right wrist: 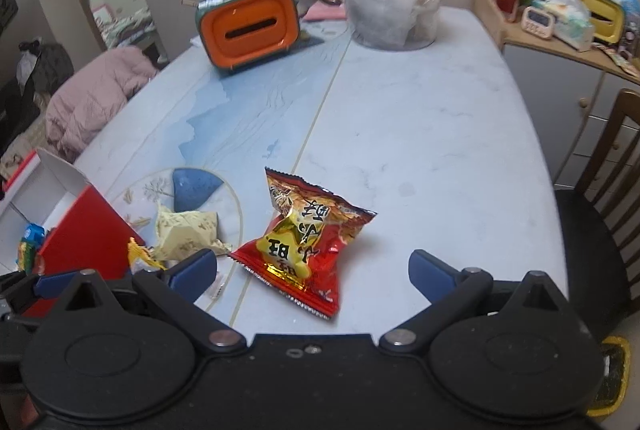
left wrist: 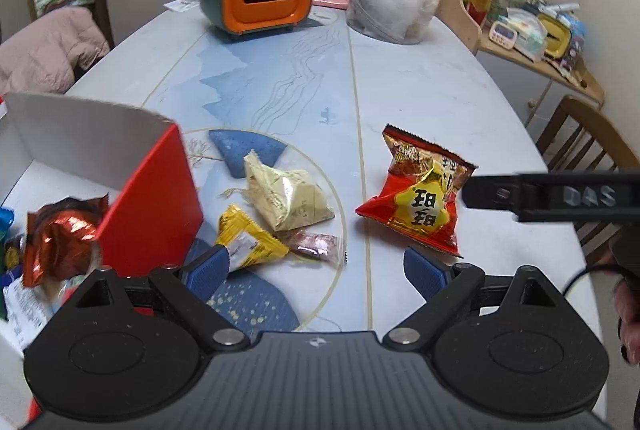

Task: Organize snacks
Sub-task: 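Move the right tool onto the red-yellow chip bag while the left tool nears the pink candy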

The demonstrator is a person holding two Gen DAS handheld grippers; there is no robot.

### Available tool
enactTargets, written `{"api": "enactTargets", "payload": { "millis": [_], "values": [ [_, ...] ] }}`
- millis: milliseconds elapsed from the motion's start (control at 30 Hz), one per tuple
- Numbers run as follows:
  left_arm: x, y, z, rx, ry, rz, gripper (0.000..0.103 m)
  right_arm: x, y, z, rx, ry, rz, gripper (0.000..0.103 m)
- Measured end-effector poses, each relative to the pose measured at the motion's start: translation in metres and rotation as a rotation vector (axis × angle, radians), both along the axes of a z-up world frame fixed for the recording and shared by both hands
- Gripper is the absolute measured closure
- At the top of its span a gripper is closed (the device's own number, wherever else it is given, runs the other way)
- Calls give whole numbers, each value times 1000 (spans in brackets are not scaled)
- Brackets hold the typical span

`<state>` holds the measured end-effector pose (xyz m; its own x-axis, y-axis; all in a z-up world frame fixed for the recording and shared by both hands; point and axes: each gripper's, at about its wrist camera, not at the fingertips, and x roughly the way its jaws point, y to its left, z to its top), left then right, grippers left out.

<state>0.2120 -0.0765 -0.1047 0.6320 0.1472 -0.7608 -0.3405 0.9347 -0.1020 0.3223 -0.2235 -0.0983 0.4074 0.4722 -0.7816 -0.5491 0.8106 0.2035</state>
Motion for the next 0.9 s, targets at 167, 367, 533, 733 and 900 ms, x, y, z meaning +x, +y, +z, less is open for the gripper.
{"api": "enactTargets", "payload": {
  "millis": [167, 367, 533, 733, 900],
  "values": [
    [13, -8, -12, 28, 0, -35, 9, 20, 16, -20, -19, 38, 33, 1],
    [30, -22, -23, 75, 8, -109, 20, 36, 26, -38, -23, 70, 59, 1],
    [41, -22, -36, 75, 38, -124, 28, 46, 30, -49, -20, 94, 66, 1],
    [46, -12, -49, 72, 70, -74, 28, 54, 37, -57, -9, 101, 66, 2],
    [52, -3, -58, 56, 100, -42, 28, 60, 42, -61, -5, 100, 64, 3]
  ]
}}
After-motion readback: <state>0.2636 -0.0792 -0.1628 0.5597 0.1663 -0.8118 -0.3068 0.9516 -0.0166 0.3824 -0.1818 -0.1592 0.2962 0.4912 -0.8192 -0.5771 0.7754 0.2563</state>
